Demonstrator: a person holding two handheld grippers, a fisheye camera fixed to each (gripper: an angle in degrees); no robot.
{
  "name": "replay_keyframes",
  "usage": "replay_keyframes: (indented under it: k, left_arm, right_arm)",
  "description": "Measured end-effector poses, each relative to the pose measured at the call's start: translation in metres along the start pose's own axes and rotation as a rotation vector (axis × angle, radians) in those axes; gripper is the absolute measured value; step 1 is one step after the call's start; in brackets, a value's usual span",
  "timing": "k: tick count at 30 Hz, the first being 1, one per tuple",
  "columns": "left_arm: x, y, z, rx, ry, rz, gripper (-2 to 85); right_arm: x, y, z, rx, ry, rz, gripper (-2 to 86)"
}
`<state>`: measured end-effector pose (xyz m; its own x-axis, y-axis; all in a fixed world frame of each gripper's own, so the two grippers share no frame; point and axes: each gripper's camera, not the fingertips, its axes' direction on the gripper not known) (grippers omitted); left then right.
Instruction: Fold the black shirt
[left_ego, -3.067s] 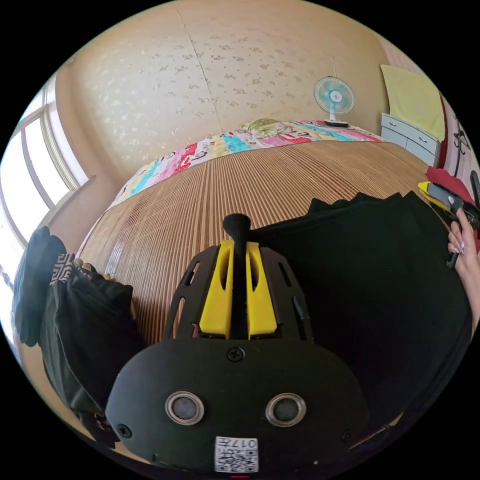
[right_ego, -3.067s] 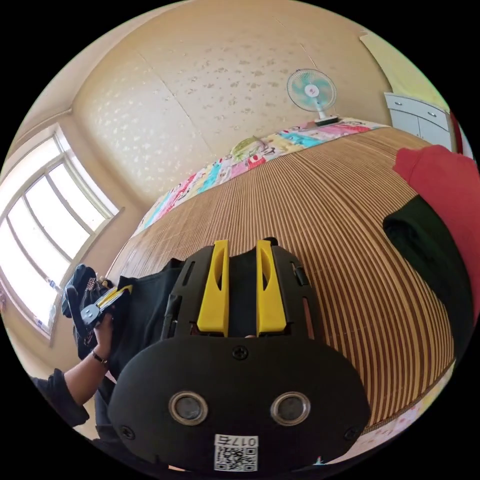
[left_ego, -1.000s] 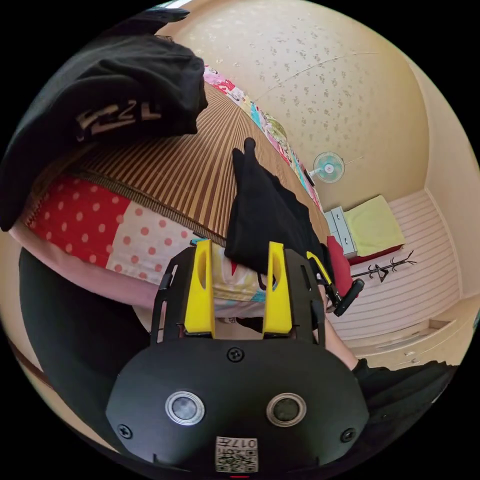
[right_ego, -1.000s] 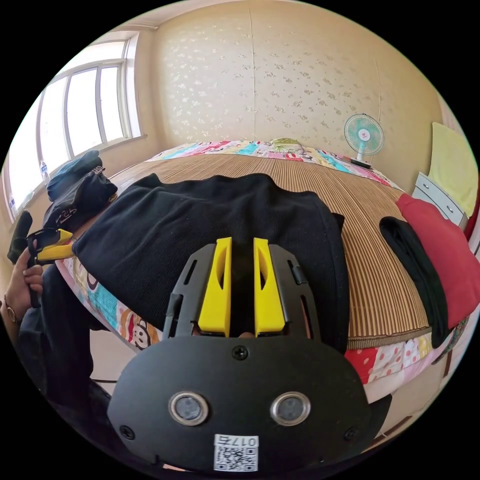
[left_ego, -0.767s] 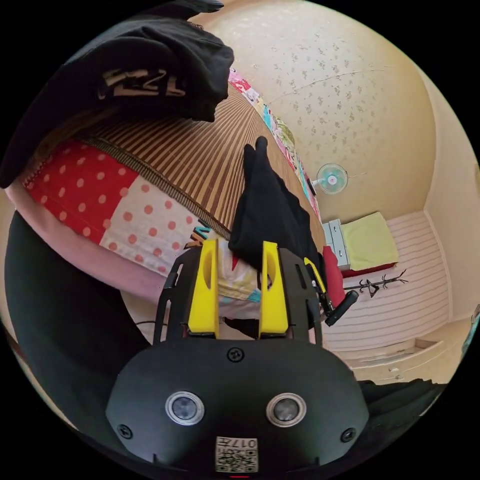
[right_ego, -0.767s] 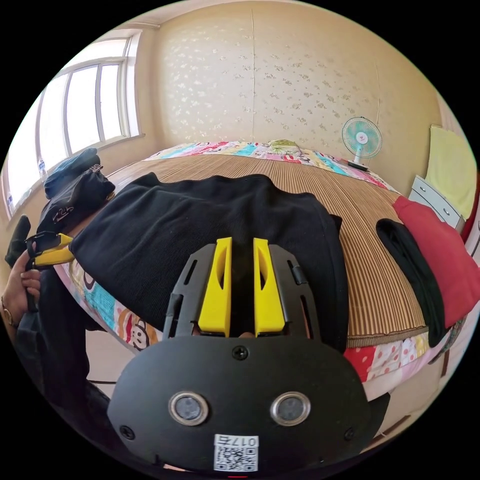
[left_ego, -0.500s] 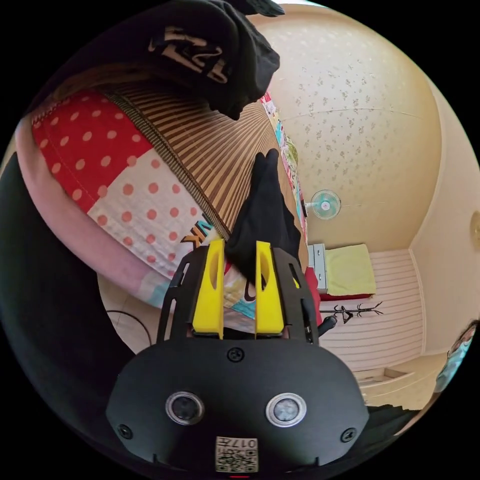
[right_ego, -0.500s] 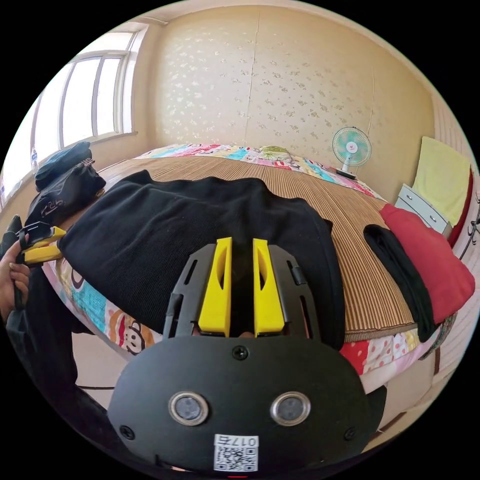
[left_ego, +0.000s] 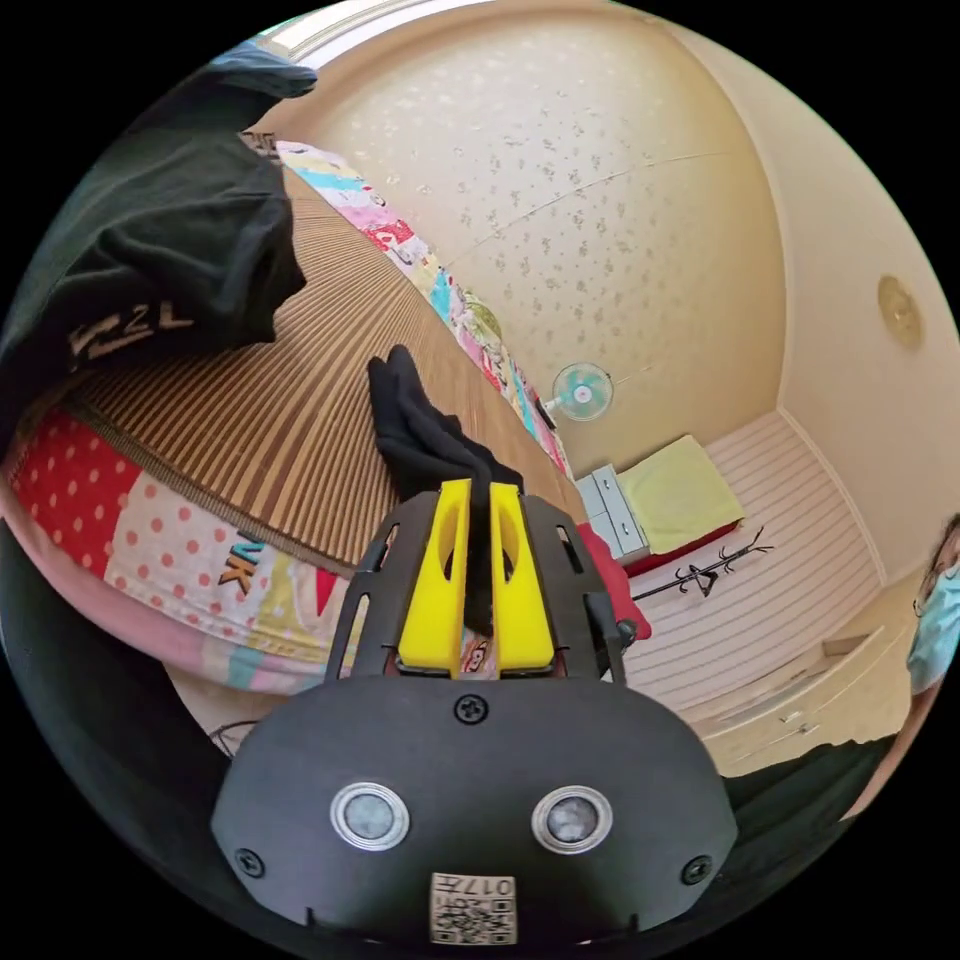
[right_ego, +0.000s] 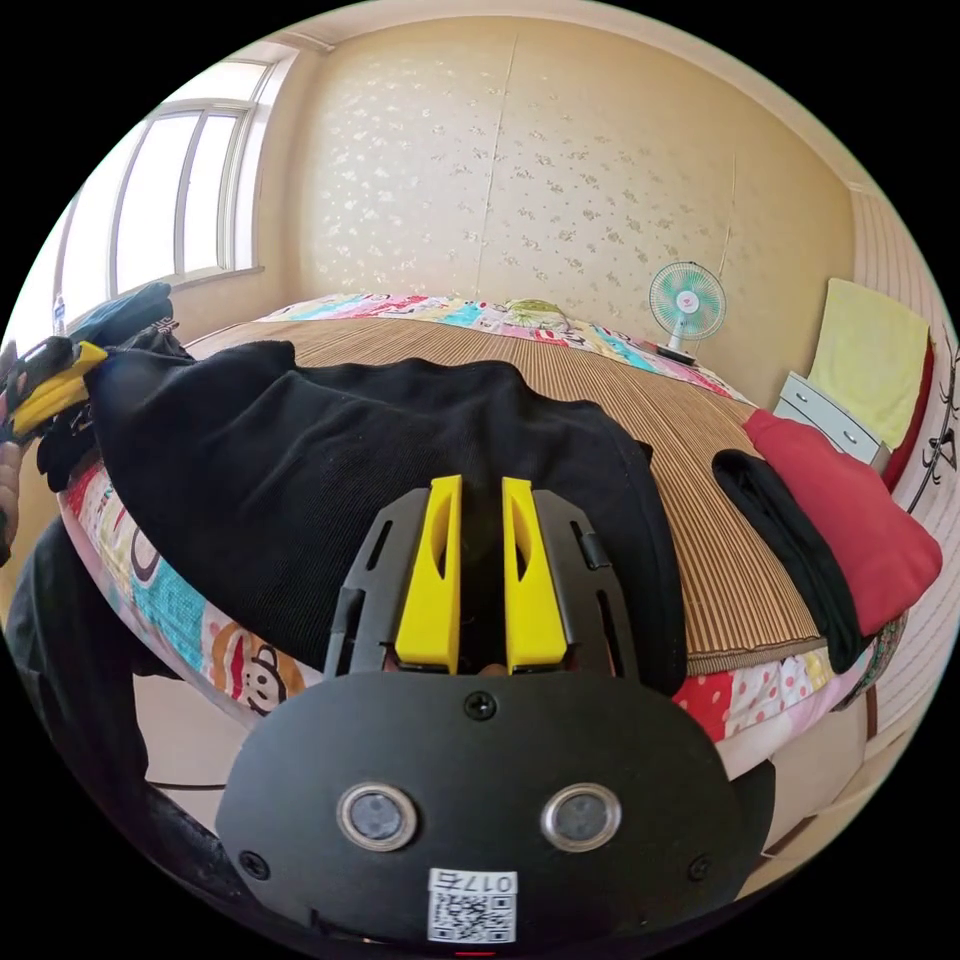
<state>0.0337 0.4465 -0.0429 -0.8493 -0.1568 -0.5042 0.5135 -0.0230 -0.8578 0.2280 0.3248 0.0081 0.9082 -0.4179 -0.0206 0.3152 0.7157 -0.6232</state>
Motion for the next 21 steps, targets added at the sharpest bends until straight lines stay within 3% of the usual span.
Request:
replay_keyframes:
  k: [4,12,17,19,21]
  left_arm:
    - [0.056,-0.002,0.051,-0.056,0.083,0.116,4.2]
    - [0.208,0.074,0.201,-0.265,0.233,0.487,4.1]
    - [0.223,0.144,0.305,-0.633,0.262,0.541,4.3]
    - [0.212,0.164,0.328,-0.699,0.276,0.534,4.9]
    - [0.193,0.174,0.337,-0.733,0.417,0.476,4.8]
  right_arm:
    - [-0.001,-0.017,-0.006,-0.013,0.001,0.020,7.6]
    - [0.056,-0.051,-0.022,-0.011,-0.255,0.234,5.9]
    - [0.064,-0.073,-0.038,0.008,-0.293,0.276,4.2]
    - [0.065,-0.084,-0.044,0.009,-0.291,0.279,4.0]
    - [0.067,-0.098,-0.054,0.016,-0.285,0.287,4.4]
